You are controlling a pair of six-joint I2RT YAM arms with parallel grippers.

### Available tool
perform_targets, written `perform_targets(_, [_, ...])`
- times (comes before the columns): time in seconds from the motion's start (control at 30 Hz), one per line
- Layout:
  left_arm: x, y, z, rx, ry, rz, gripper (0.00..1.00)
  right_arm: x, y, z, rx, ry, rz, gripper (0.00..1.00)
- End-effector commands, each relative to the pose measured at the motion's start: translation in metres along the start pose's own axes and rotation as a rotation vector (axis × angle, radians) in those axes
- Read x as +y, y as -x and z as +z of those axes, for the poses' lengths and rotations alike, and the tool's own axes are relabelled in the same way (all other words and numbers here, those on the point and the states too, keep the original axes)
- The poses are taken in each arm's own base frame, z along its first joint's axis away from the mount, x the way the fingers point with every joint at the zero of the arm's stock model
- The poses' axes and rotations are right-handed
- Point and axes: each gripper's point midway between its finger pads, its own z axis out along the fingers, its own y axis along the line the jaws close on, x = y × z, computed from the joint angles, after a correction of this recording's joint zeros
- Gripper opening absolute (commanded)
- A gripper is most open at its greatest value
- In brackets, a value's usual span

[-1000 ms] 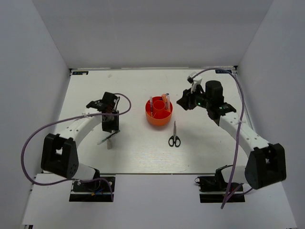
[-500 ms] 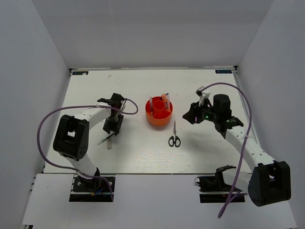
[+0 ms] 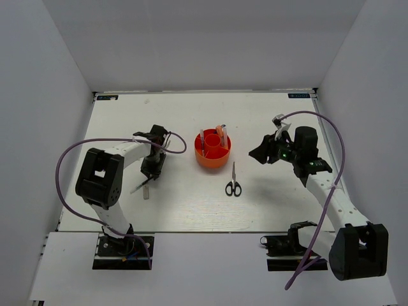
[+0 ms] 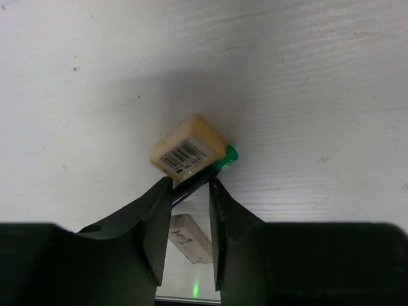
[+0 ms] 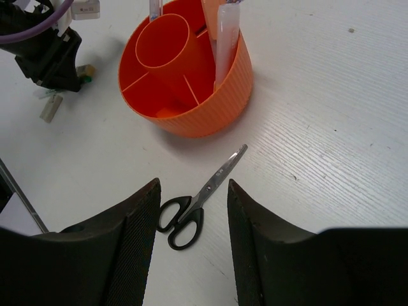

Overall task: Sort the stationery into containers
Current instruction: Pick up the pen from the center of the board.

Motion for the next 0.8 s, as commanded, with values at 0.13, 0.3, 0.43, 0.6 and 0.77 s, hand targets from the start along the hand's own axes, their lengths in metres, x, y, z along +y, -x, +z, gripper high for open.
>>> perform_targets(0.13, [0.001, 0.005, 0.011, 0.0, -0.018, -0.03, 0.06, 0.002, 0.009, -0.006, -0.046, 0.033, 0.028, 0.5])
perform_targets(0.3, [0.002, 0.014, -0.012, -0.046, -0.026, -0.069, 0.0, 0.0, 0.009, -0.01, -0.054, 0.035, 0.046, 0.5])
perform_targets(0.43, [0.001, 0.031, -0.051, -0.166, -0.067, -0.109, 0.0, -0.002, 0.013, -0.01, -0.072, 0.04, 0.046, 0.5])
perform_targets(0.6, [-0.022, 0.066, -0.116, -0.379, -0.212, -0.179, 0.0, -0.002, 0.013, -0.011, -0.074, 0.046, 0.048, 0.53])
perform_targets(0.77, [-0.077, 0.114, -0.179, -0.622, -0.415, -0.184, 0.0, -0.004, 0.013, -0.012, -0.069, 0.042, 0.022, 0.64])
